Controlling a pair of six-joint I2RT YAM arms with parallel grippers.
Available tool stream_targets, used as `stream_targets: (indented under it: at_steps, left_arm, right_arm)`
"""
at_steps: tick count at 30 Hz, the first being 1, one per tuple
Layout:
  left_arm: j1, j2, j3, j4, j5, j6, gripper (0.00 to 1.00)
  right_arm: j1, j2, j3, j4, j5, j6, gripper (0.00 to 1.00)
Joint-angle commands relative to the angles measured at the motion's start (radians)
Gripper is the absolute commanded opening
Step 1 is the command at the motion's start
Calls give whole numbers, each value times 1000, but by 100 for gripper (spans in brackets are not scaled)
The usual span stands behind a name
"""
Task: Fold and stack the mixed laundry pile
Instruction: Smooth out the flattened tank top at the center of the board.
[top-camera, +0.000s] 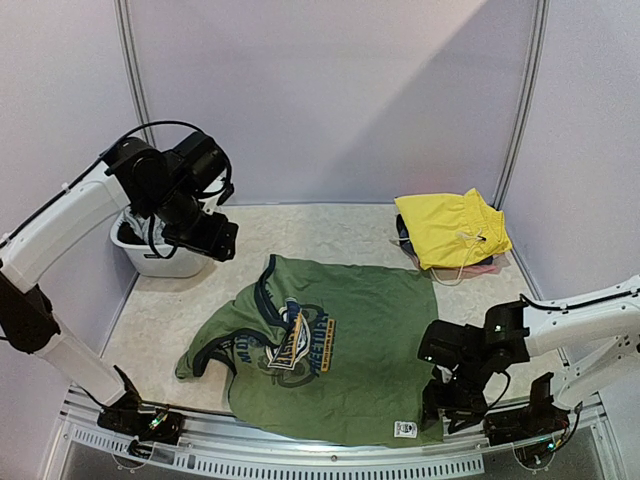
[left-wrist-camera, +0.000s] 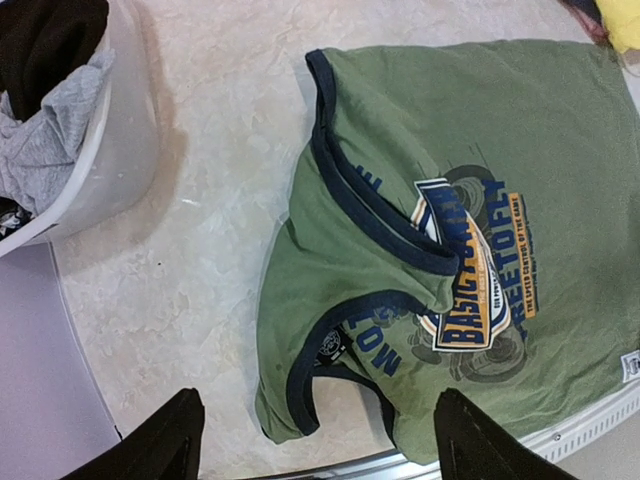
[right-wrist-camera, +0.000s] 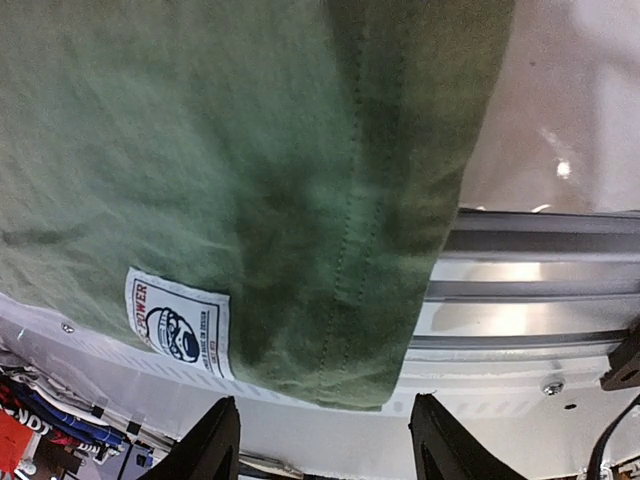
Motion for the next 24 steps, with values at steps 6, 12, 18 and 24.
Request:
stream_targets:
  at_steps: [6, 12, 18, 24]
  left_arm:
    - [-16, -64, -49, -27, 45, 12, 80]
    - [-16, -82, -90, -7, 63, 14, 79]
    - [-23, -87, -124, 28, 105, 55, 79]
    - [-52, -79, -134, 55, 155, 112, 78]
  right_arm:
    - [33, 92, -39, 136, -50, 43, 55]
    - [33, 87, -77, 194, -29, 54, 35]
    - [33, 52, -106, 184, 6, 57, 3]
    - [29, -53, -80, -94, 117, 88, 0]
